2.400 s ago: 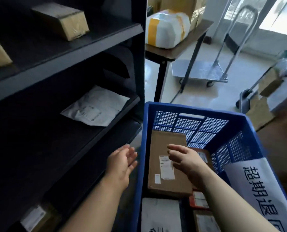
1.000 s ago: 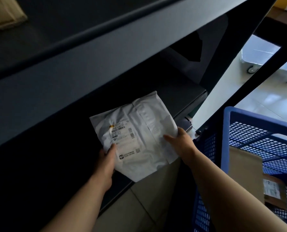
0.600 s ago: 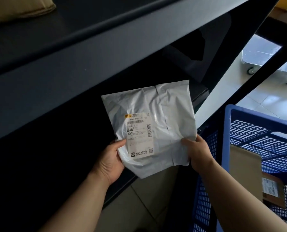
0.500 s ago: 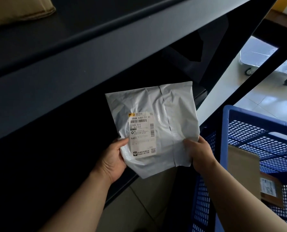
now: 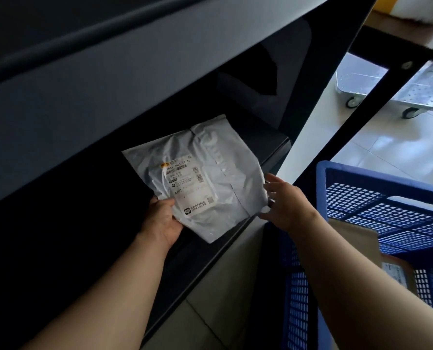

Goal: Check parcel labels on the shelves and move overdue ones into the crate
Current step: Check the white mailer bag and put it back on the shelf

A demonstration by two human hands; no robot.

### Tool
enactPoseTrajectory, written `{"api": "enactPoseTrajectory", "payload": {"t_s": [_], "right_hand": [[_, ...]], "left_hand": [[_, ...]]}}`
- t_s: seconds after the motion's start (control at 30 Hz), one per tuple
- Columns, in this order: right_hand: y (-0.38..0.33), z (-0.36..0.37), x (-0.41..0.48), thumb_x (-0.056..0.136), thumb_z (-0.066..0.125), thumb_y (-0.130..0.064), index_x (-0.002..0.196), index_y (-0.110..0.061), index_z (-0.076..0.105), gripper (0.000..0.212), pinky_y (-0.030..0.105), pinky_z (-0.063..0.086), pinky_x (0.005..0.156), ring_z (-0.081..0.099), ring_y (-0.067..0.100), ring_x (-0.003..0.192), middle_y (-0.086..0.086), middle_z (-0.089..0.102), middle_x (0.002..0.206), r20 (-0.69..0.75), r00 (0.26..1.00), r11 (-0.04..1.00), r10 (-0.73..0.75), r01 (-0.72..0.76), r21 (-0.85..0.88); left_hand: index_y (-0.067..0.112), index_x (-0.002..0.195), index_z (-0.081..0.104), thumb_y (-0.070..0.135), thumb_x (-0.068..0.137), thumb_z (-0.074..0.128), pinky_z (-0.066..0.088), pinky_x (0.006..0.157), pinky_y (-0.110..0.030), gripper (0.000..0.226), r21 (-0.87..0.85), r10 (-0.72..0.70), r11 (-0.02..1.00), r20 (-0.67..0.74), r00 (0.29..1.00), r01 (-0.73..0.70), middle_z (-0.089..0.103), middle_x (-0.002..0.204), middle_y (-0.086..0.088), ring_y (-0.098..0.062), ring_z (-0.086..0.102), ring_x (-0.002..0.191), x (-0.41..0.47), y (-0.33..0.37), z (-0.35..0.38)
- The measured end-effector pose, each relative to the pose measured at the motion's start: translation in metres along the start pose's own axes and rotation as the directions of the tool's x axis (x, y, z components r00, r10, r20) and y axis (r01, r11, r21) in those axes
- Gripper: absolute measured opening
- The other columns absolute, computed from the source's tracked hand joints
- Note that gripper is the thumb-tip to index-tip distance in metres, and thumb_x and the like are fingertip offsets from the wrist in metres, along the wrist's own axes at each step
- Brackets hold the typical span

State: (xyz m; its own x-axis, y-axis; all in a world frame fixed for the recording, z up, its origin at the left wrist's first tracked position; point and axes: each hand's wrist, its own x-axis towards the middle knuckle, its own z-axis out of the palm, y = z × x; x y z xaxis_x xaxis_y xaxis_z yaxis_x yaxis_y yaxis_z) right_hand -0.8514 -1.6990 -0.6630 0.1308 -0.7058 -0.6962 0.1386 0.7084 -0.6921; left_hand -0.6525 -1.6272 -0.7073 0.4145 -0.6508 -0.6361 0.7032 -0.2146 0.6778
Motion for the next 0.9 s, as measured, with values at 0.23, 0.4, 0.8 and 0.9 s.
{"api": "enactPoseTrajectory", "payload": {"t_s": [0.23, 0.4, 0.8, 0.9], "right_hand": [[-0.001, 0.016, 0.035, 0.094, 0.044, 0.006, 0.139, -0.008, 0.050, 0.047, 0.017, 0.051, 0.067, 0.057, 0.012, 0.095, 0.002, 0.050, 0.127, -0.047, 0.997, 0.993, -0.069, 0.073, 0.096], [-0.008, 0.018, 0.041, 0.092, 0.048, 0.006, 0.138, -0.011, 0.051, 0.050, 0.023, 0.043, 0.082, 0.049, 0.009, 0.107, 0.003, 0.049, 0.143, 0.019, 0.993, 0.993, -0.115, 0.116, -0.024], [0.035, -0.018, -0.040, 0.094, 0.048, 0.001, 0.134, -0.017, 0.055, 0.044, 0.039, 0.044, 0.105, 0.050, 0.021, 0.125, 0.004, 0.056, 0.133, 0.058, 0.995, 0.965, -0.078, 0.090, -0.248], [0.048, -0.021, -0.088, 0.095, 0.047, 0.000, 0.135, -0.017, 0.055, 0.045, 0.040, 0.043, 0.106, 0.050, 0.020, 0.127, 0.004, 0.057, 0.135, 0.120, 0.988, 0.943, -0.093, 0.126, -0.307]], "left_hand": [[0.010, 0.097, 0.062, -0.014, 0.091, 0.041, 0.054, 0.074, -0.038, 0.033, -0.002, 0.017, 1.000, -0.028, 0.999, -0.017, 0.065, 0.095, -0.008, -0.025, 0.062, 0.098, 0.032, 0.003, 0.029], [0.014, 0.093, 0.060, 0.004, 0.097, 0.040, 0.051, 0.075, -0.041, 0.023, 0.063, -0.078, 0.995, -0.061, 0.995, 0.082, 0.064, 0.093, -0.008, -0.024, 0.062, 0.088, 0.035, 0.010, 0.040], [0.014, 0.135, 0.047, 0.012, 0.098, 0.041, 0.045, 0.090, -0.038, 0.038, 0.263, 0.023, 0.965, -0.168, 0.986, 0.023, 0.062, 0.119, -0.006, -0.020, 0.060, 0.107, -0.082, -0.015, -0.005], [0.014, 0.130, 0.052, 0.009, 0.097, 0.043, 0.047, 0.086, -0.037, 0.034, 0.230, 0.069, 0.973, -0.174, 0.982, -0.028, 0.064, 0.110, -0.004, -0.021, 0.062, 0.103, -0.135, -0.021, -0.022]]}}
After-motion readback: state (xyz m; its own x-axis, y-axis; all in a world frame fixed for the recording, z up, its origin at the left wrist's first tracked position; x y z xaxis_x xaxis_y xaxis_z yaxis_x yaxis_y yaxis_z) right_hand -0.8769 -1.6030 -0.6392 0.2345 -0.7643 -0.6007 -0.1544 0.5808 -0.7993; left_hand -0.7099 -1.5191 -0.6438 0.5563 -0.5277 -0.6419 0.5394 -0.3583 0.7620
